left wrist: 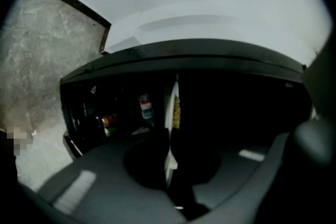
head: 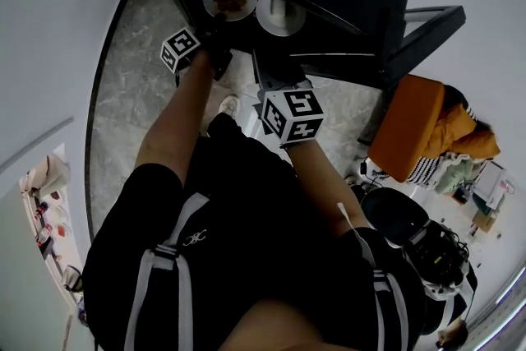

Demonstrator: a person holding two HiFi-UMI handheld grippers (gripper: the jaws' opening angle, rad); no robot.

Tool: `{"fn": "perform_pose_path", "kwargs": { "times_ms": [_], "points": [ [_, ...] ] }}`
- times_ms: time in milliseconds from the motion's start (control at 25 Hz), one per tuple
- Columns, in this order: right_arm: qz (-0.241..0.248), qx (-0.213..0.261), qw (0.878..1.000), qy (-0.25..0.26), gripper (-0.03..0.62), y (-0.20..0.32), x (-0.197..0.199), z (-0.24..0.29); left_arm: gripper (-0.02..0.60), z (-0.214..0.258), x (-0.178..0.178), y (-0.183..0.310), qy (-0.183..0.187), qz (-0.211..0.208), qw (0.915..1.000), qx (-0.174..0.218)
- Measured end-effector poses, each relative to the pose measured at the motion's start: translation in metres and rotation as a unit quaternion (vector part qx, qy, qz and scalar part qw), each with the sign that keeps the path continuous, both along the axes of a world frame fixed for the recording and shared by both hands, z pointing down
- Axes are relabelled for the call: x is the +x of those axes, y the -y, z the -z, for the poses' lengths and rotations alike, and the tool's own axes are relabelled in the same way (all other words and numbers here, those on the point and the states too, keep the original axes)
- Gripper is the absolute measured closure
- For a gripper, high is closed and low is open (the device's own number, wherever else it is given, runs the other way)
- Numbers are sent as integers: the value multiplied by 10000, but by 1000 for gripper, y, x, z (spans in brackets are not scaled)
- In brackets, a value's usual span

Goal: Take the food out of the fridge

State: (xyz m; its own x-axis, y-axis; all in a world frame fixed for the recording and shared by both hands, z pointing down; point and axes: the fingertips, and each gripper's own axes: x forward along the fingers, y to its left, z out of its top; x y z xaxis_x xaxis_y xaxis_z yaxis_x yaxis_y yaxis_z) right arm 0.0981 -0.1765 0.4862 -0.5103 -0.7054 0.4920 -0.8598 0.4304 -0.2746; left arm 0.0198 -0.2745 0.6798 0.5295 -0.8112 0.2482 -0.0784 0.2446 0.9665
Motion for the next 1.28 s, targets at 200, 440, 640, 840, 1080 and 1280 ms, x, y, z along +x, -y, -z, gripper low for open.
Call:
{"fn": "perform_pose_path", "kwargs": {
  "times_ms": [200,440,640,840,1080,1280],
  "points": [
    [-29,9,10000,-11,594,-4,-3,2,572,6,-5,-8,-118,23,9997,207],
    [-51,99,9999,-70,594,-5,-6,8,574,25,-9,-15,-105,2,9987,500],
    [-121,170,9998,-9,594,-3,-6,17,574,47,-7,-23,-138,-132,9984,525],
    [-243,265,9992,154,594,-5,-6,33,572,69,-7,-48,-178,-377,9979,486],
    [-580,536,9967,188,594,-8,6,56,572,109,-9,-85,-198,-755,9963,346],
    [-927,627,9936,149,594,-9,16,68,572,155,-11,-99,-249,-1205,9910,522]
  ]
}}
